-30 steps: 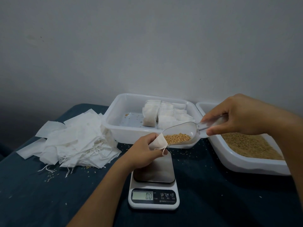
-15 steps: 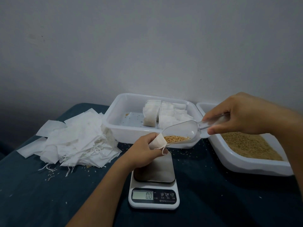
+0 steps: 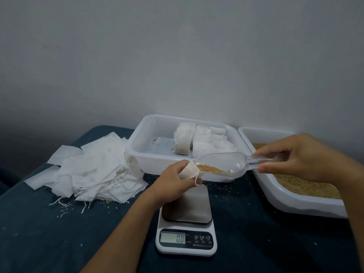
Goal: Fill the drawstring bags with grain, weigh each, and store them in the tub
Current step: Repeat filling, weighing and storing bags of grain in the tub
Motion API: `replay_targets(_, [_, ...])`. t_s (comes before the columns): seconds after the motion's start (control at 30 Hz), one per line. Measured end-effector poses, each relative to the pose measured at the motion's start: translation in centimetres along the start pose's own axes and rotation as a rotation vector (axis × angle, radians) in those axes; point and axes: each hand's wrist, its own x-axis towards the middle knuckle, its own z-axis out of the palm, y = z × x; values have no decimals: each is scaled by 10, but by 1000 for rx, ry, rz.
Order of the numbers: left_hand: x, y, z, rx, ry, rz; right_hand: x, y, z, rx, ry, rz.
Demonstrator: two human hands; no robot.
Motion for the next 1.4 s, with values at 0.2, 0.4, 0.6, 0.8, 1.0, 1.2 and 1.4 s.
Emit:
replay_targets(0.2, [-4, 6, 0, -157, -15, -17, -14, 20, 15, 110, 60, 52])
replay_targets(0.4, [-5, 12, 1, -287, -44, -62, -6, 31, 75, 318, 248, 113])
replay_targets(0.6, [-9, 12, 0, -435, -206, -150, 34, 0, 124, 557, 101, 94])
replay_targets(0.8, [-14, 17, 6, -520, -373, -137, 37, -16, 148, 789, 64, -46])
replay_targets(1.0, [-20, 23, 19, -546, -483, -105, 27, -20, 153, 907, 116, -164])
replay_targets(1.2, [-15, 24, 21, -565, -383, -69, 29, -13, 157, 814, 366, -131])
replay_targets(1.4, [-8, 13, 26, -541, -194, -74, 33, -6, 160, 806, 489, -79])
